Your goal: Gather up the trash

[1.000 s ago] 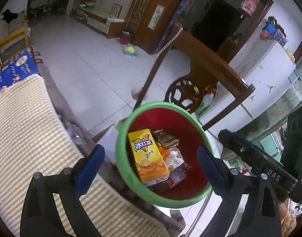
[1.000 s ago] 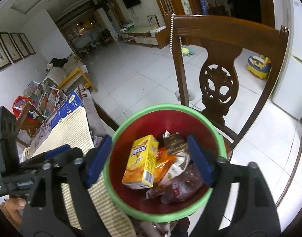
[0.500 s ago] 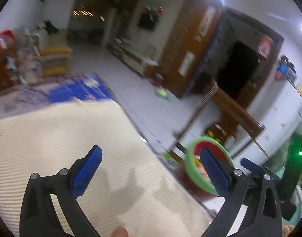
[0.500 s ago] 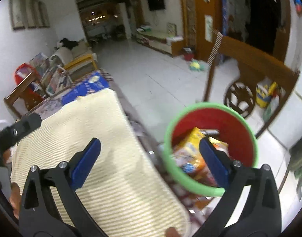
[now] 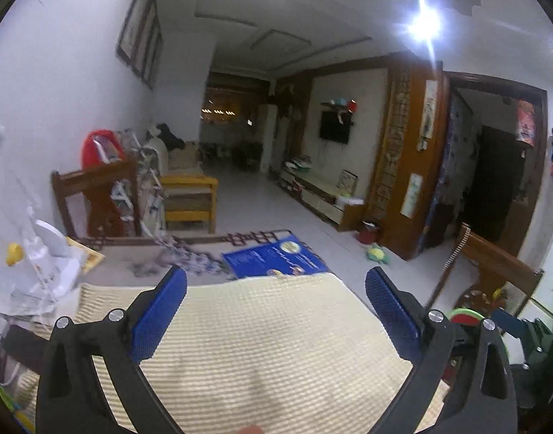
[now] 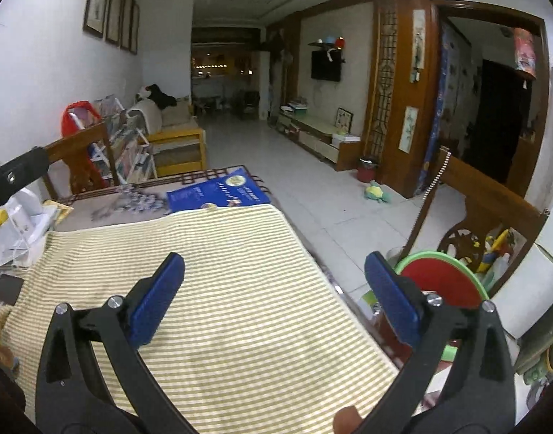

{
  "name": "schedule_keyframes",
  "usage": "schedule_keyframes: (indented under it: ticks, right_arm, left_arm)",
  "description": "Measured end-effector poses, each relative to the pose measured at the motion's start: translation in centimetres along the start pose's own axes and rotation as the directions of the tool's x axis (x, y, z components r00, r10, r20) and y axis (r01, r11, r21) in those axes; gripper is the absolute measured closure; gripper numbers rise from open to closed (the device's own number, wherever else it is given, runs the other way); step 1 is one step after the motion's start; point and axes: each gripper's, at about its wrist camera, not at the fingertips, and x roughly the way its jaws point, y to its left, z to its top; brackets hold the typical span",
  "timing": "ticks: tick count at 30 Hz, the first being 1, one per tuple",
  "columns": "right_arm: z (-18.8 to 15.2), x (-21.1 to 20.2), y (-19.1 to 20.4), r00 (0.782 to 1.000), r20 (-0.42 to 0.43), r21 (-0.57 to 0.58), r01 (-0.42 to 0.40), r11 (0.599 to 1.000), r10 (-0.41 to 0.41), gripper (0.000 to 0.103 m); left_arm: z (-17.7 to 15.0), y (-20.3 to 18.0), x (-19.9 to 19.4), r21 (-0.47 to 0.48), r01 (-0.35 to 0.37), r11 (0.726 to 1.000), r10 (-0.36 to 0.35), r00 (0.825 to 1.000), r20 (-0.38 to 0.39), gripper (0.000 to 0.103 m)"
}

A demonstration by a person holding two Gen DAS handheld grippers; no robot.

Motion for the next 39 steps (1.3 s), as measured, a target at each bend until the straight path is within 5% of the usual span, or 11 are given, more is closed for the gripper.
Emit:
schedule_keyframes:
  ticks: [15, 39]
  right_arm:
    - [-0.4, -1.7, 1.1, 1.000, 0.002, 0.074, -0.019, 0.997, 0.019, 0.005]
    - [-0.2, -2.7, 1.4, 1.000, 0.021, 0.056, -0.018, 0.998, 0.017, 0.005]
  left_arm:
    - [-0.3, 2.2, 0.3, -0.049, -0.013, 0.999, 0.008, 0.995, -0.102, 0.008]
    - [-0.3, 1.7, -0.9, -0.032, 0.008, 0.999, -0.011, 0.996, -0.092, 0.008]
